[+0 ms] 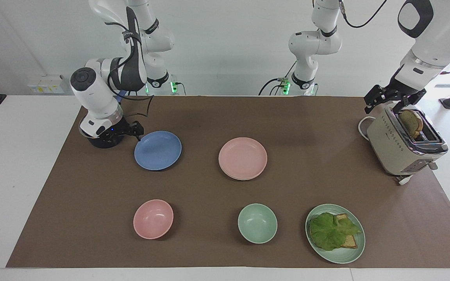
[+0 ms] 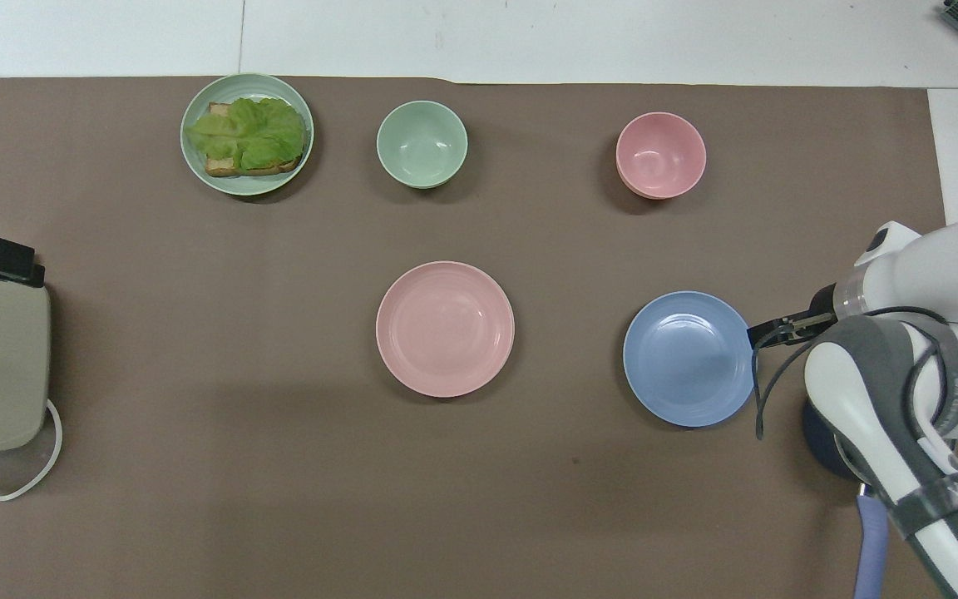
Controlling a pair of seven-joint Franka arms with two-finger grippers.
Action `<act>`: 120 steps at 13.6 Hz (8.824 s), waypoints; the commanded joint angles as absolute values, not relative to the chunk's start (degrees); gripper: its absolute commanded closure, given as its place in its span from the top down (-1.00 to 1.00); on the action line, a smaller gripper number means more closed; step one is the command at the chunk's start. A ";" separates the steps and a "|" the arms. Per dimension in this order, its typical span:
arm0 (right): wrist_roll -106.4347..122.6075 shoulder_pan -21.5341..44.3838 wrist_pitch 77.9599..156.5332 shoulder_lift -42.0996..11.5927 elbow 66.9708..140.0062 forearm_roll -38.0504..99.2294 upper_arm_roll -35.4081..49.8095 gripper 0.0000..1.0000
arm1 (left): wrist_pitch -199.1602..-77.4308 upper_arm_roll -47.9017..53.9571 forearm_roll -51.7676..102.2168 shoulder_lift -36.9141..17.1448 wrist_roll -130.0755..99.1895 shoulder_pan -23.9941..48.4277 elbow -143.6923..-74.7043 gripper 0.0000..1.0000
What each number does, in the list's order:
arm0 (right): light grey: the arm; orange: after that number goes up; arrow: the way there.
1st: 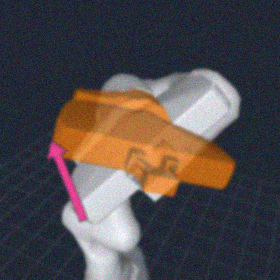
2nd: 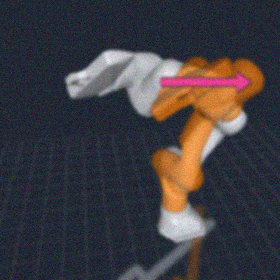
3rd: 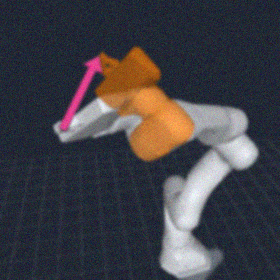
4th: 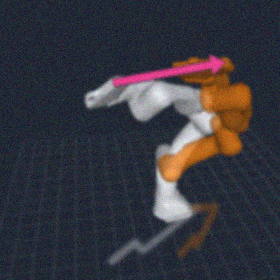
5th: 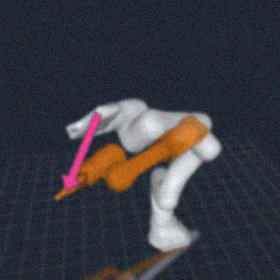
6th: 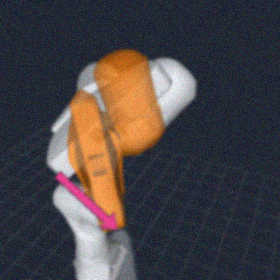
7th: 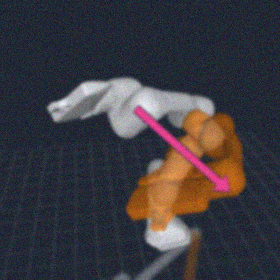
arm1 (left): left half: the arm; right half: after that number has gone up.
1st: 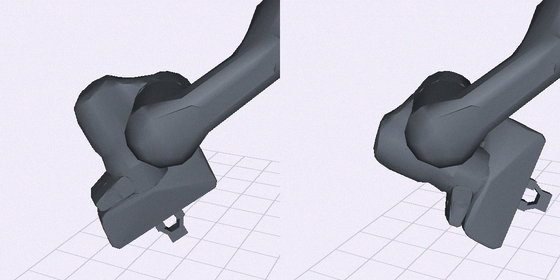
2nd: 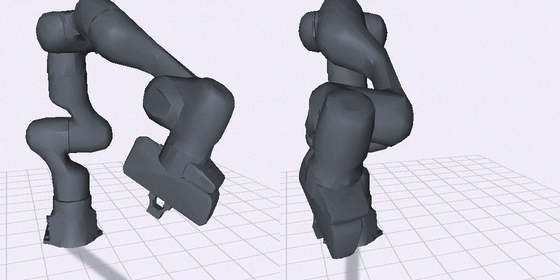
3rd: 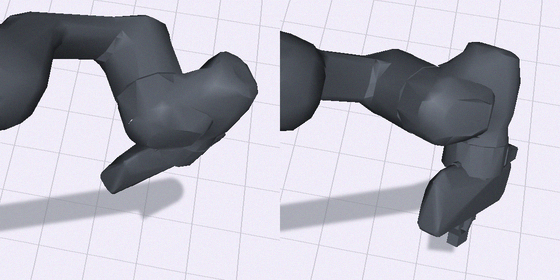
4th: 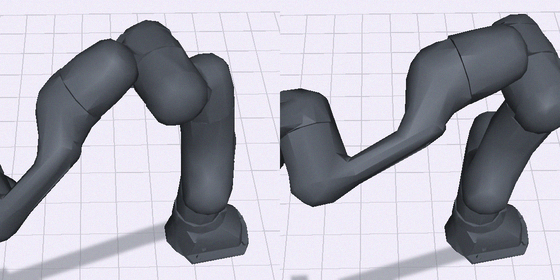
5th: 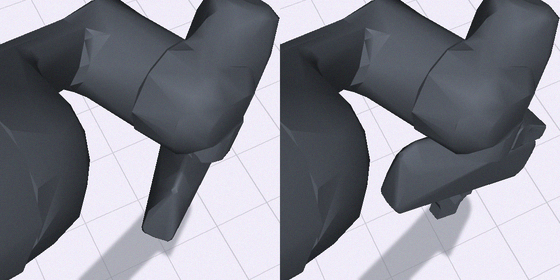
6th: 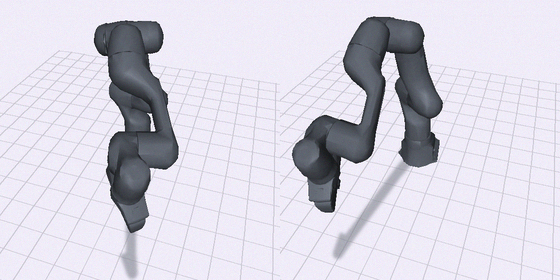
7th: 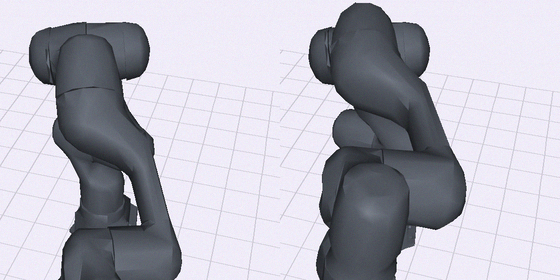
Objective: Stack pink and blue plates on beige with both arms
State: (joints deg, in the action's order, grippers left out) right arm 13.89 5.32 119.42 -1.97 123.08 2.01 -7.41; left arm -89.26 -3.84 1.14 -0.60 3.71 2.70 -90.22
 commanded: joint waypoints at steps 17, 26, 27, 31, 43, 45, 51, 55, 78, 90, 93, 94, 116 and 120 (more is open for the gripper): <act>15.73 4.13 122.29 -5.98 126.67 5.89 -7.21 -1.00 | -88.51 -3.78 0.62 0.00 4.22 2.46 -90.26 1.00; 8.29 8.51 109.95 -2.90 113.47 6.15 -5.80 -1.00 | -88.51 -3.78 0.62 0.00 4.22 2.46 -90.26 1.00; 4.09 10.70 110.39 -2.99 113.38 7.28 -5.80 -1.00 | -88.51 -3.78 0.62 0.00 4.22 2.46 -90.26 1.00; -10.08 17.38 111.79 -5.09 112.50 16.24 -5.80 -1.00 | -88.51 -3.78 0.62 0.00 4.22 2.46 -90.26 1.00; -31.99 33.13 127.78 -14.85 110.83 23.11 -5.71 -1.00 | -88.51 -3.78 0.62 0.00 4.22 2.55 -90.26 1.00; -32.34 34.62 129.98 -16.17 110.92 24.34 -5.71 -1.00 | -88.51 -3.78 0.62 0.00 4.22 2.55 -90.26 1.00; -31.64 34.19 130.34 -16.70 111.36 24.61 -5.80 -1.00 | -88.51 -3.78 0.62 0.00 4.22 2.46 -90.26 1.00; -30.59 33.05 130.43 -16.88 111.53 24.61 -5.80 -0.80 | -88.51 -3.78 0.62 0.00 4.22 2.55 -90.26 1.00; -6.16 11.18 112.61 0.08 110.39 4.13 -6.50 1.00 | -88.51 -3.78 0.62 0.00 4.22 2.55 -90.26 1.00; -3.87 3.52 90.29 1.76 90.02 -0.44 -5.89 1.00 | -88.51 -3.78 0.62 0.00 4.22 2.46 -90.26 1.00; -3.96 5.00 87.18 3.42 89.37 -0.61 -5.45 1.00 | -88.51 -3.78 0.62 0.00 4.22 2.46 -90.26 1.00; -3.43 5.01 88.23 4.65 91.12 -0.53 -5.36 1.00 | -88.51 -3.78 0.62 0.00 4.22 2.55 -90.26 1.00; 0.53 4.39 86.92 5.19 91.94 -1.14 -4.83 1.00 | -88.51 -3.78 0.62 0.00 4.22 2.46 -90.26 1.00; 0.26 4.04 87.71 5.36 92.63 -0.97 -4.92 1.00 | -88.51 -3.78 0.62 0.00 4.22 2.46 -90.26 1.00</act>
State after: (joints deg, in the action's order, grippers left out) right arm -0.59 4.40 86.72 4.20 90.92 -1.13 -5.00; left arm -89.26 -3.84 1.14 -0.60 3.71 2.70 -90.22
